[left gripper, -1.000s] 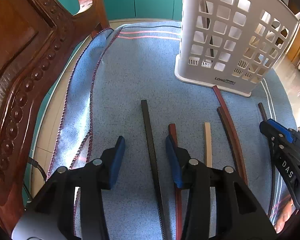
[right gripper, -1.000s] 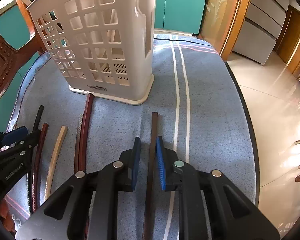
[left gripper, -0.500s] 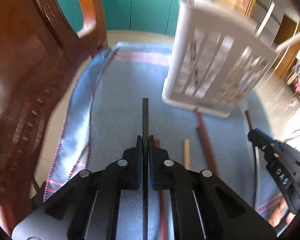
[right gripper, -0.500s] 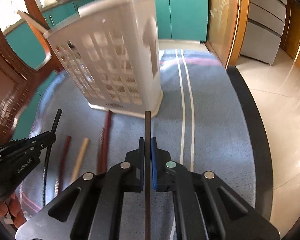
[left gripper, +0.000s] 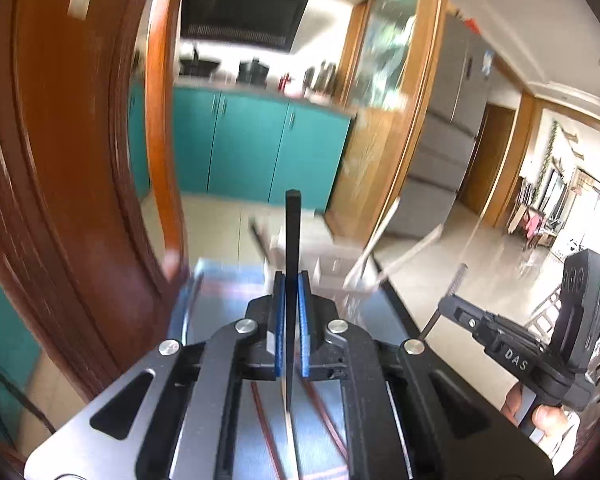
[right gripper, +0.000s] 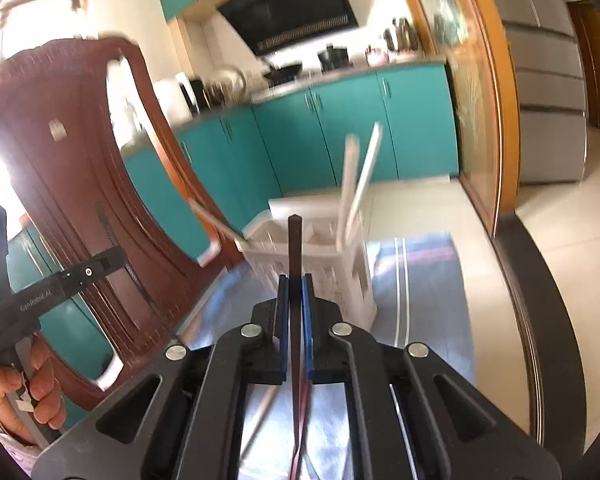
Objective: Organize utensils
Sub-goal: 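Lift both chopsticks, carry them over the white basket and lower inside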
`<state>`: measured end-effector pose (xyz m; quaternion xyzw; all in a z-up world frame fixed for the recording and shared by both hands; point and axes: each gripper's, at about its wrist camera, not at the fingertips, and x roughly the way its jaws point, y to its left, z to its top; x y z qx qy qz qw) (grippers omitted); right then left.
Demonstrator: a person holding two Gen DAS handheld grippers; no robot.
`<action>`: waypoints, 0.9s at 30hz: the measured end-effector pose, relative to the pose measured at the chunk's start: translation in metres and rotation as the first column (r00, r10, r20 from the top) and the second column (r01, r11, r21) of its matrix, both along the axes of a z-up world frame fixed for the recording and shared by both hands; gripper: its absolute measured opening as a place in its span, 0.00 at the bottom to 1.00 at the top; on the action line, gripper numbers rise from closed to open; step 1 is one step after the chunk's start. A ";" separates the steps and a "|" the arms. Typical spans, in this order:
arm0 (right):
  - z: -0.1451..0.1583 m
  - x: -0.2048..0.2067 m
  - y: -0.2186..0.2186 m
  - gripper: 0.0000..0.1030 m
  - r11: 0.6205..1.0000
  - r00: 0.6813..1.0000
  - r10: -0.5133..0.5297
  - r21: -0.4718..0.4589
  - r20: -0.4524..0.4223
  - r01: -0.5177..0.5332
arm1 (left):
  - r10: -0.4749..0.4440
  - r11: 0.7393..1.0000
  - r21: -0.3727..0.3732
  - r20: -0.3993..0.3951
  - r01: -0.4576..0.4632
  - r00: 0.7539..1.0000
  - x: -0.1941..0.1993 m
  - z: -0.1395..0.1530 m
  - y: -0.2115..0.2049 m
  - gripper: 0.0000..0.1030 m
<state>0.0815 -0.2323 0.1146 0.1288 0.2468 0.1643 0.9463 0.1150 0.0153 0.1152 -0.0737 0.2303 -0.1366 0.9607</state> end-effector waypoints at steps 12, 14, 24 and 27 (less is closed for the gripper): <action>0.101 0.034 -0.015 0.07 0.965 0.907 -0.258 0.141 0.332 0.223 | 0.075 0.993 -0.105 0.147 -0.060 0.986 0.054 0.065 -0.004 0.07; 0.091 0.046 -0.016 0.07 0.958 0.903 -0.281 0.152 0.324 0.243 | 0.079 0.991 -0.119 0.135 -0.063 0.988 0.063 0.062 -0.007 0.07; 0.040 0.098 0.000 0.07 0.963 0.940 -0.266 0.023 0.214 0.267 | 0.160 0.973 -0.190 0.137 -0.132 0.978 0.086 0.045 0.002 0.07; 0.029 0.104 0.011 0.07 0.970 0.957 -0.231 -0.033 0.178 0.240 | 0.176 0.972 -0.177 0.113 -0.154 0.978 0.098 0.034 -0.004 0.07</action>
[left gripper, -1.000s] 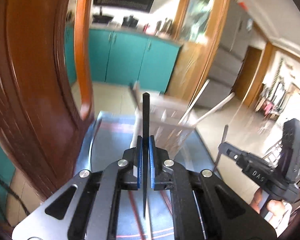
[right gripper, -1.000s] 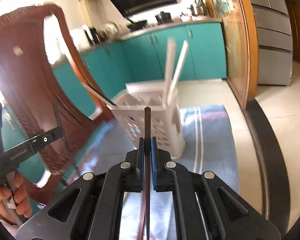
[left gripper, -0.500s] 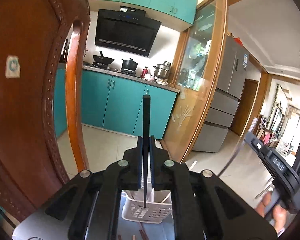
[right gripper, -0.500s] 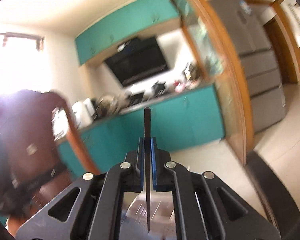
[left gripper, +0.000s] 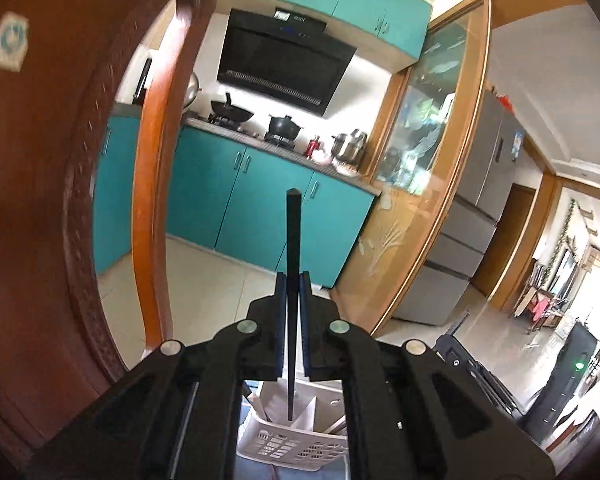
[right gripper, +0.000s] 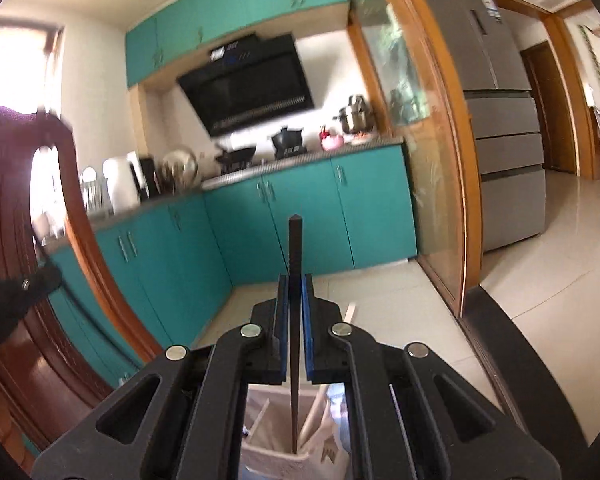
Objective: Organize utensils
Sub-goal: 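Lift both chopsticks, carry them over the white basket and lower inside, then open both tools to release the chopsticks into the basket and withdraw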
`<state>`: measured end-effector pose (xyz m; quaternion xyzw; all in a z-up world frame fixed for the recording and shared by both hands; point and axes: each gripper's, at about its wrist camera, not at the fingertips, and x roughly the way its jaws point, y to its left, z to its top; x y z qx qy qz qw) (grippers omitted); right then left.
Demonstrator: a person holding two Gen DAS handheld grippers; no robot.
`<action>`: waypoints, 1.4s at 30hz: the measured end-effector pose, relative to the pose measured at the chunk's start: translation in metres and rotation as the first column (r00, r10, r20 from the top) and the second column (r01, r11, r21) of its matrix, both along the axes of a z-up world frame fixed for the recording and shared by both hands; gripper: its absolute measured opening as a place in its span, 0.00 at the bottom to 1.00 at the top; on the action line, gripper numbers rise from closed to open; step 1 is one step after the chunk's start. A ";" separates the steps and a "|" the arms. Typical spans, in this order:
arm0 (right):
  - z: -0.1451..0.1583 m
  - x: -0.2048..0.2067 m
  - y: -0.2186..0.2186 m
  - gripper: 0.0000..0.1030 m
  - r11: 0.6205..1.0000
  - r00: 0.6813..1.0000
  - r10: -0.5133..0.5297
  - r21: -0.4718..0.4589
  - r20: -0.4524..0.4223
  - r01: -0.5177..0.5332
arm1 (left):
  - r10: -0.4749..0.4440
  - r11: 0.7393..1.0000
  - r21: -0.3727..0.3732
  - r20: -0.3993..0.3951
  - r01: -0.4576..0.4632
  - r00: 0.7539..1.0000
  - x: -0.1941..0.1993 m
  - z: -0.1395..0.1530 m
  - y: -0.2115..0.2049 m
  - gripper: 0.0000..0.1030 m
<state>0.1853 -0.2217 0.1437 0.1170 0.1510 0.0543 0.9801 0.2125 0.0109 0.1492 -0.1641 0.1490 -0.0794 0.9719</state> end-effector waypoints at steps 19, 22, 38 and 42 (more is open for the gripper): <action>0.008 -0.092 -0.019 0.47 0.995 0.982 0.097 -0.039 0.160 -0.092 | -0.008 0.997 0.078 -0.187 0.022 0.982 0.032 -0.073 -0.028 0.07; -0.014 -0.097 -0.016 0.47 0.990 0.987 0.102 -0.107 0.125 -0.089 | -0.005 0.996 0.092 -0.190 0.023 0.982 0.029 -0.077 -0.028 0.07; -0.111 -0.060 -0.003 0.46 0.974 0.913 0.220 0.030 -0.343 -0.224 | 0.047 0.994 0.108 -0.124 -0.034 0.991 -0.034 -0.077 0.012 0.43; -0.092 -0.063 -0.029 0.46 0.983 0.951 0.167 0.114 -0.259 -0.142 | 0.028 0.995 0.099 -0.256 -0.002 0.966 -0.035 -0.102 0.024 0.46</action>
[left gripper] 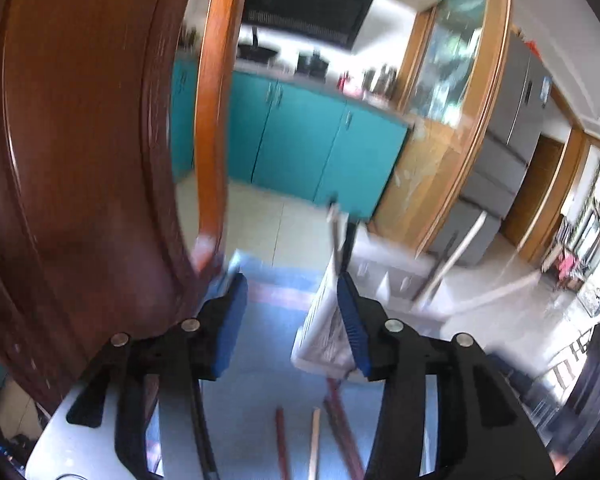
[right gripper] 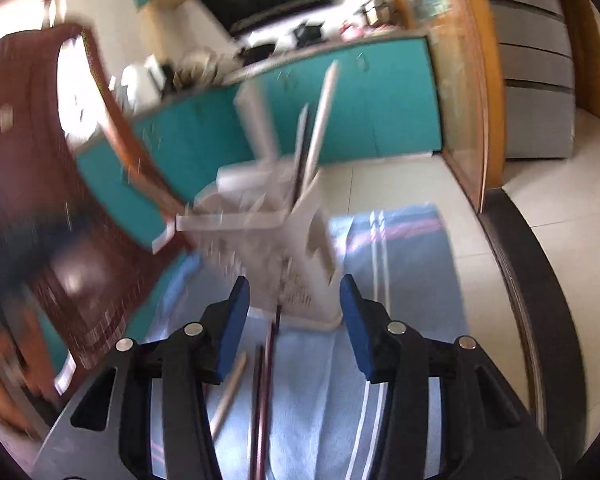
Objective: Organize utensils
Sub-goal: 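Open both tools to release the chopsticks into the basket and withdraw, then grasp a dark red chopstick with the right tool and lift it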
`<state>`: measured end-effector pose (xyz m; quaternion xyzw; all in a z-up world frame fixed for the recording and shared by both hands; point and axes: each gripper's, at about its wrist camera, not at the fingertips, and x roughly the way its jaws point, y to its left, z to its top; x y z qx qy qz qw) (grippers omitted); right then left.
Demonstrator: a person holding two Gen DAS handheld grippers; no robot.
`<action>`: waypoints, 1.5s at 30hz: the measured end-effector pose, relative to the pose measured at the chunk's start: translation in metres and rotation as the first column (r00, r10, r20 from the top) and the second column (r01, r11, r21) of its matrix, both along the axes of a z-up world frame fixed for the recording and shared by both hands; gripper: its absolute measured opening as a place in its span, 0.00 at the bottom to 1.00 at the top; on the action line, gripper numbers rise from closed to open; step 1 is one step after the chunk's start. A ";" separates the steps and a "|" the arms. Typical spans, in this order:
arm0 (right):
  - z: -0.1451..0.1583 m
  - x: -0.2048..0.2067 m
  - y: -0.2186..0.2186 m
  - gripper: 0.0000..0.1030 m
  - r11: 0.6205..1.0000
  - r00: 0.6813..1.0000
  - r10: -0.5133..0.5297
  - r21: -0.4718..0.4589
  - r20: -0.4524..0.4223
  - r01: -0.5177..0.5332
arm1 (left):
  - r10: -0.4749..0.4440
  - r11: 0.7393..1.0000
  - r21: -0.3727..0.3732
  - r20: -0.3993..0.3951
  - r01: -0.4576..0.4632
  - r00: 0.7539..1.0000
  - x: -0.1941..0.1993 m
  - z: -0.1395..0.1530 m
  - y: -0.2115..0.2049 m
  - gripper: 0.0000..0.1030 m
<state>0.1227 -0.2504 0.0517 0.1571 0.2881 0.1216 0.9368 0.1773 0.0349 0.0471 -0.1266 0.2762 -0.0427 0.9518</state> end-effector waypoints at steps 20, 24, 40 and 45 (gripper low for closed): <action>-0.107 0.035 0.107 0.26 0.931 0.896 0.146 -0.248 -0.420 -0.268 | -0.030 0.970 0.210 -0.396 0.123 0.918 0.009 -0.093 -0.024 0.53; -0.117 0.037 0.114 0.25 0.919 0.885 0.115 -0.290 -0.450 -0.267 | -0.034 0.965 0.223 -0.412 0.137 0.910 0.009 -0.099 -0.029 0.54; -0.111 0.015 0.064 0.06 0.955 0.816 0.190 -0.090 -0.545 -0.282 | -0.037 0.953 0.247 -0.473 0.173 0.880 0.021 -0.120 -0.042 0.60; -0.093 0.012 0.051 0.07 0.966 0.860 0.169 -0.090 -0.482 -0.240 | -0.045 0.953 0.244 -0.475 0.180 0.879 0.023 -0.120 -0.046 0.63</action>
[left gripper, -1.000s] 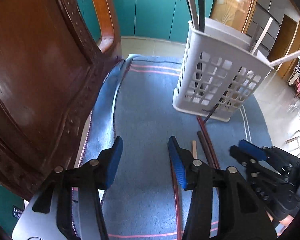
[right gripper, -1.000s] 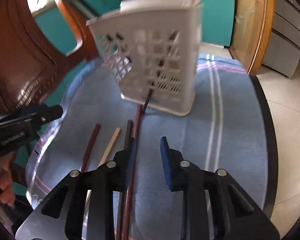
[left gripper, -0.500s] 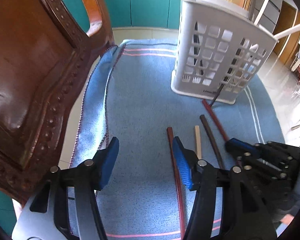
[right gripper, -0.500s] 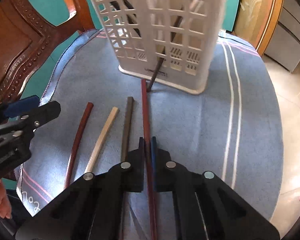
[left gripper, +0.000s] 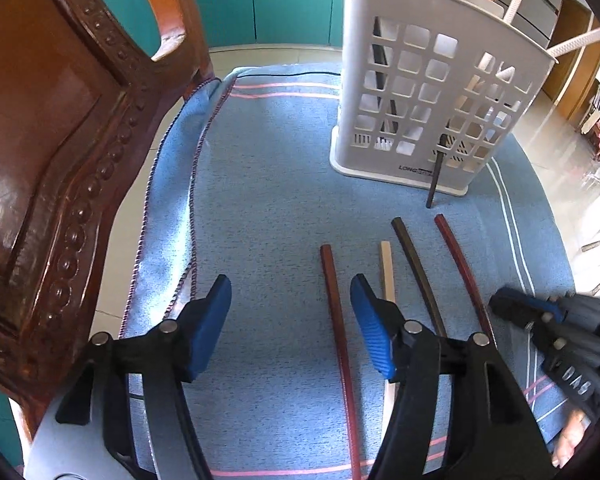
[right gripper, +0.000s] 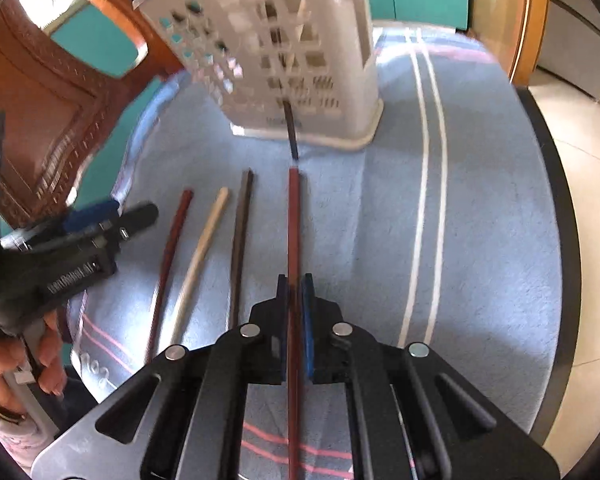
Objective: Organize utensils
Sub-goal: 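Grasp a dark red chopstick with the right tool and lift it, then carry the dark red chopstick over the basket with the right tool and lower it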
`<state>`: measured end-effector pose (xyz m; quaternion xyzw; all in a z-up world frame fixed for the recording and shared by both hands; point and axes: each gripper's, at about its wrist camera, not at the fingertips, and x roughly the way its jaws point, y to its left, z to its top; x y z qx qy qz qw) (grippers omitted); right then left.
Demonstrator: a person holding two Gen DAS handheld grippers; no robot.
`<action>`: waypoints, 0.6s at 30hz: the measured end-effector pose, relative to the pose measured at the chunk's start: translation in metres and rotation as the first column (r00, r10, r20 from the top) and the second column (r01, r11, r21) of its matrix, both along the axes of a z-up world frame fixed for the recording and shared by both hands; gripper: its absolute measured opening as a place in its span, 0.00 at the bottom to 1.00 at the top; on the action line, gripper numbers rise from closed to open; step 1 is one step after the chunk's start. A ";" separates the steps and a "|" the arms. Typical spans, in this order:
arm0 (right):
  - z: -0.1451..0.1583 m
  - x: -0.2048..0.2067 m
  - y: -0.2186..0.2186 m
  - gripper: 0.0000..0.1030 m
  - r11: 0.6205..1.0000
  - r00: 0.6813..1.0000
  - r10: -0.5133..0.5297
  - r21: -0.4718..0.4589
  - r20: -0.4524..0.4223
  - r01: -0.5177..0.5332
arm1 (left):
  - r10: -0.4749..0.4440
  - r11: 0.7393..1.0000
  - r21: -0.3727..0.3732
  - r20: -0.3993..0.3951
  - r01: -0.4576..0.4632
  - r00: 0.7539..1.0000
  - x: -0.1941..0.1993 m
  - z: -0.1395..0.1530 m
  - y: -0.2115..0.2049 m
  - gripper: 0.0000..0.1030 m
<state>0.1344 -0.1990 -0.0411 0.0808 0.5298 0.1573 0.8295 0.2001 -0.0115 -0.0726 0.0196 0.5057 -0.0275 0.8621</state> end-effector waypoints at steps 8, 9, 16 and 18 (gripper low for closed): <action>0.129 0.014 -0.002 0.21 0.990 0.949 -0.040 0.144 0.311 -0.005 | 0.011 0.999 -0.042 -0.013 -0.011 1.000 0.007 0.000 0.000 0.63; 0.142 0.027 0.002 0.48 0.992 0.941 -0.077 0.119 0.330 0.039 | 0.008 0.999 -0.042 -0.013 -0.008 1.000 0.008 0.000 -0.001 0.63; 0.156 0.126 0.039 0.68 0.963 0.877 -0.237 -0.021 0.417 0.270 | 0.021 0.999 -0.045 -0.028 -0.022 0.999 0.011 -0.004 0.005 0.63; 0.146 0.144 0.046 0.64 0.957 0.881 -0.247 -0.040 0.404 0.287 | 0.024 0.999 -0.047 -0.035 -0.026 0.999 0.012 -0.005 0.009 0.63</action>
